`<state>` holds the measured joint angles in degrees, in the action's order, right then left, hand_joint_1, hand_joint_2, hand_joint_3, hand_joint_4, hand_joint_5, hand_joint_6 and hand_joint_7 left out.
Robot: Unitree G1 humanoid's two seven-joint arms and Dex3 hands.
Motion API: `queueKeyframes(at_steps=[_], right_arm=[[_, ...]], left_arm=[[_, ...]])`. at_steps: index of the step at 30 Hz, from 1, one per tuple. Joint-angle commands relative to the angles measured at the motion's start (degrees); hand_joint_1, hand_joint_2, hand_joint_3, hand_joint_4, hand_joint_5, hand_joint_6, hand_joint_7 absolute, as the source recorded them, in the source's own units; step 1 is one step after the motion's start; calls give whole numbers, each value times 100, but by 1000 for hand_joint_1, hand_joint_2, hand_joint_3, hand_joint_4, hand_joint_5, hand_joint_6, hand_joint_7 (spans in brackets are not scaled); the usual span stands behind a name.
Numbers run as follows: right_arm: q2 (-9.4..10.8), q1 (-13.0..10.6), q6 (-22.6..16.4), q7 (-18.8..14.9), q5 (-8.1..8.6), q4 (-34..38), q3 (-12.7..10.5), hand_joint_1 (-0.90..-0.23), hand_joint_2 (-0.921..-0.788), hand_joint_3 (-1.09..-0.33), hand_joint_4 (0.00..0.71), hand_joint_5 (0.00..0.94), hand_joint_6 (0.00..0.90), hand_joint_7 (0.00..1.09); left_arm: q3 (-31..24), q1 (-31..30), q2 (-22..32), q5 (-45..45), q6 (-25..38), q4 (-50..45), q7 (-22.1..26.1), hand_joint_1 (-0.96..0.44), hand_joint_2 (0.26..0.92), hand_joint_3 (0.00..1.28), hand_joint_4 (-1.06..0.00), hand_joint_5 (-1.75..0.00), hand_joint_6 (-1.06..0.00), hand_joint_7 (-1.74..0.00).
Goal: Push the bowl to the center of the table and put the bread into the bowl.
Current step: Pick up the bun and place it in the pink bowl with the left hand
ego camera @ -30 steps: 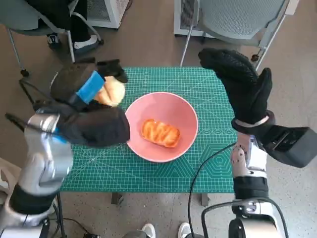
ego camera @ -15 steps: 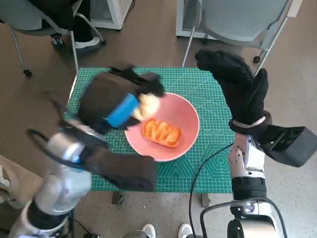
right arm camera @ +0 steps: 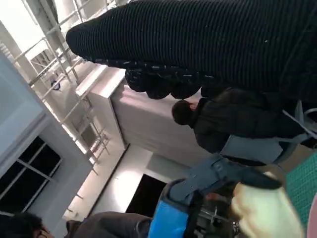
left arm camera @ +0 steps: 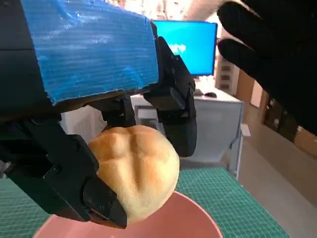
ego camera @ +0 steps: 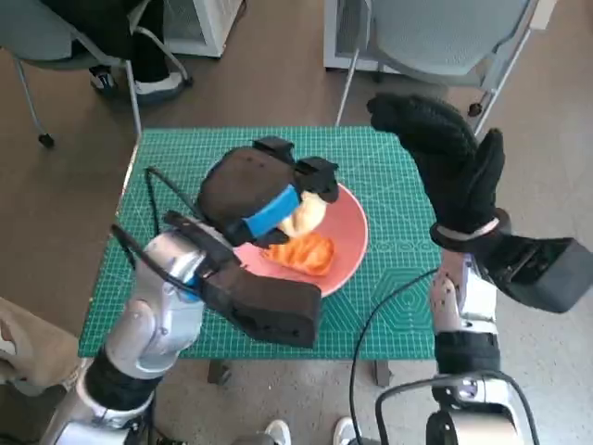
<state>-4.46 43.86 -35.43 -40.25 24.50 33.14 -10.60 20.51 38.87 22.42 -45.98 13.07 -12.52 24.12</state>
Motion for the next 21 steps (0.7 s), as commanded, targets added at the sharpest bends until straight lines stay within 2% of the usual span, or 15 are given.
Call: queueKeyframes(at_steps=[1,2,4,5,7,8,12,14,20,21], right_arm=[[-39,-144,76,9,-22,-48,7,-710,-921,-894,108,0,-1,446],[-40,-146,79,14,-25,-56,8,-710,-921,-894,108,0,-1,446],[-43,-152,86,23,-28,-70,5,-710,-921,-894,109,0,-1,447],[-46,-154,91,24,-26,-78,2,-710,-921,-893,109,1,-1,447],[-47,-157,96,29,-26,-90,-1,-710,-921,-893,109,1,-1,447],[-46,-159,97,33,-27,-95,-1,-710,-921,-893,109,1,-1,447],[-44,-150,91,55,-44,-97,-5,-710,-921,-892,109,1,-1,448],[-41,-146,83,67,-54,-93,-5,-711,-921,-891,109,1,0,448],[-26,-145,62,108,-84,-100,9,-713,-921,-890,105,0,0,449],[-23,-143,60,118,-88,-105,13,-714,-921,-890,103,0,-1,449]], left_arm=[[-102,98,-86,227,121,150,253,2,866,180,-737,-1228,-565,-1125],[-124,95,-99,294,192,158,349,-9,847,159,-631,-1082,-497,-1027],[-189,85,-121,484,397,129,623,-56,800,89,-397,-519,-370,-615],[-253,87,-119,658,435,131,751,-102,785,64,-303,-336,-326,-463],[-347,101,-98,924,440,155,911,-169,770,39,-200,-172,-275,-318],[-376,110,-81,1022,429,169,957,-226,766,30,-151,-111,-252,-258],[-522,136,2,1400,220,368,995,-374,783,26,-78,-30,-226,-168],[-626,109,33,1610,90,459,968,-447,809,20,-59,-12,-228,-131],[-969,-28,122,2125,-433,766,703,-544,842,15,-28,-2,-224,-91],[-1073,-52,125,2271,-596,867,631,-584,867,24,-18,-1,-202,-76]])
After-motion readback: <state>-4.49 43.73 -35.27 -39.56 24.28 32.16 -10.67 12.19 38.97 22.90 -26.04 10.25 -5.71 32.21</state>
